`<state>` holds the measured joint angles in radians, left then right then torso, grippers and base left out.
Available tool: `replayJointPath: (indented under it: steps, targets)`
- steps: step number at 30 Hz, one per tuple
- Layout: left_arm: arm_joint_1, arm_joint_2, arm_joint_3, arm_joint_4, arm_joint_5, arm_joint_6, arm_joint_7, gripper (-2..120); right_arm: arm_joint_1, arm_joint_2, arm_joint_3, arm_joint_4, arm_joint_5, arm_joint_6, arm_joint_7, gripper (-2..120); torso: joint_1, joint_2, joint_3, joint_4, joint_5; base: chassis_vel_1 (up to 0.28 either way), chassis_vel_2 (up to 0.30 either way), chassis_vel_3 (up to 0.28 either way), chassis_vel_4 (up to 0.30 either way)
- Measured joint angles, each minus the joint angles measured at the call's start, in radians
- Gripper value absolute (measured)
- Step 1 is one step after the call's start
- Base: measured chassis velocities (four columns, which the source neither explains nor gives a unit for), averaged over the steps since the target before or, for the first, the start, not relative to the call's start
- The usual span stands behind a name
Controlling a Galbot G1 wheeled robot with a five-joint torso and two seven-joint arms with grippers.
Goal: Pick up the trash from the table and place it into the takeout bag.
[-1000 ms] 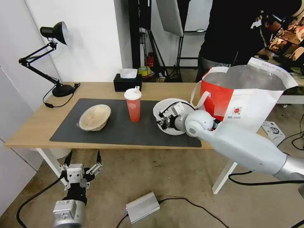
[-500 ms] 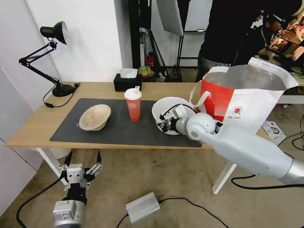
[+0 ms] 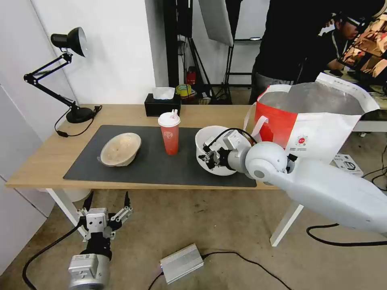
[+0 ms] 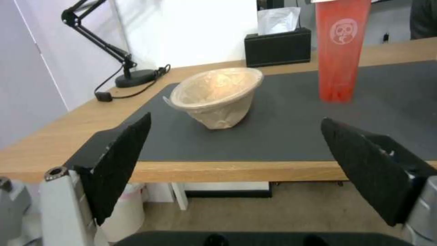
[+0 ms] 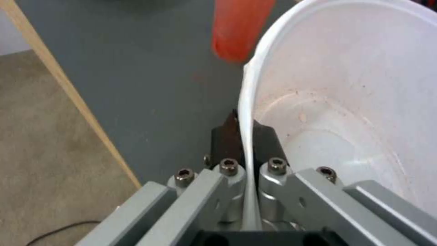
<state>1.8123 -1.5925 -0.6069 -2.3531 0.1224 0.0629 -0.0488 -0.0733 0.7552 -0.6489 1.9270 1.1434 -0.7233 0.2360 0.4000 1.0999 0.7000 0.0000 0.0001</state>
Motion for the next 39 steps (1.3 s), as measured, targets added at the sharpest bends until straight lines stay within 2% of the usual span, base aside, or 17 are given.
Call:
replayJointPath:
  steps: [16,24,39]
  targets:
    - [0.0,-0.001,-0.005,-0.005,0.001,0.002,0.0,100,0.08,-0.018,-0.019,0.123,0.029,0.001,0.003,0,0.0,0.0,0.0,0.0,-0.0002,0.0,0.0,0.0,0.0]
    - [0.001,-0.001,-0.006,-0.006,0.001,0.002,0.0,100,0.159,-0.03,-0.02,0.184,0.092,0.001,0.006,0,0.0,0.0,0.0,0.0,-0.0001,0.0,0.0,0.0,0.0]
    - [0.002,-0.001,-0.007,-0.008,0.0,0.0,0.001,100,0.323,-0.071,-0.029,0.185,0.152,0.001,-0.017,0,0.0,0.0,0.0,0.0,0.0,0.0,0.0,0.0,0.0]
